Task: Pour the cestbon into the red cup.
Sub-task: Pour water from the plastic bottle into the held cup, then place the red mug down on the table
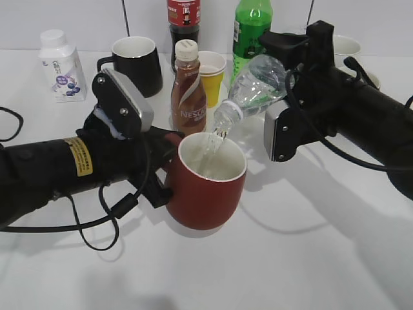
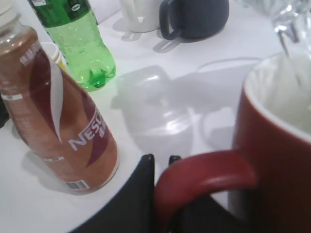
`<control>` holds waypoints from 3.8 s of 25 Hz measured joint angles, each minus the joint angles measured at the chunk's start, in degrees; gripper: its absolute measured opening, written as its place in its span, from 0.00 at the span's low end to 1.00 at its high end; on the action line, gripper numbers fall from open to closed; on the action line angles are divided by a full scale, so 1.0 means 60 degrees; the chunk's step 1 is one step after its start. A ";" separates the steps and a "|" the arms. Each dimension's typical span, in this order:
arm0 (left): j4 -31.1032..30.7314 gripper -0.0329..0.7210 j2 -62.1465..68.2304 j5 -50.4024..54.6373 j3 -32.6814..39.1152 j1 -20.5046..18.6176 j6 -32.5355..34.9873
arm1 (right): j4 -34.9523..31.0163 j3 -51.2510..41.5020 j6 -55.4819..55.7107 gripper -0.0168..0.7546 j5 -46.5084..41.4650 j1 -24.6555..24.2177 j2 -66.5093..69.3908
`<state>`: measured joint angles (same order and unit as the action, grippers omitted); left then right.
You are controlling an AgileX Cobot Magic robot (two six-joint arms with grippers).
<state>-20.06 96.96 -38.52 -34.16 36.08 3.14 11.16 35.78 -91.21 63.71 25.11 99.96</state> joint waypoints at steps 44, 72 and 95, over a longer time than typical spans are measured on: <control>0.2113 0.11 -0.0700 -0.0784 0.0033 0.0000 0.0046 | 0.0292 0.0000 1.3007 0.62 -0.0836 0.0000 0.0000; 0.3012 0.10 0.0389 -0.1734 0.0012 -0.4073 0.0046 | -0.1570 0.0000 1.4550 0.62 -0.2700 0.0000 0.0000; 0.2982 0.10 0.3076 -0.2793 -0.1506 -0.4073 0.0698 | -0.1184 0.0000 1.4684 0.62 -0.2739 0.0000 0.0000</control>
<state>-2.16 115.42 -55.27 -43.20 11.65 7.33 4.05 35.78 -3.11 47.27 25.11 99.96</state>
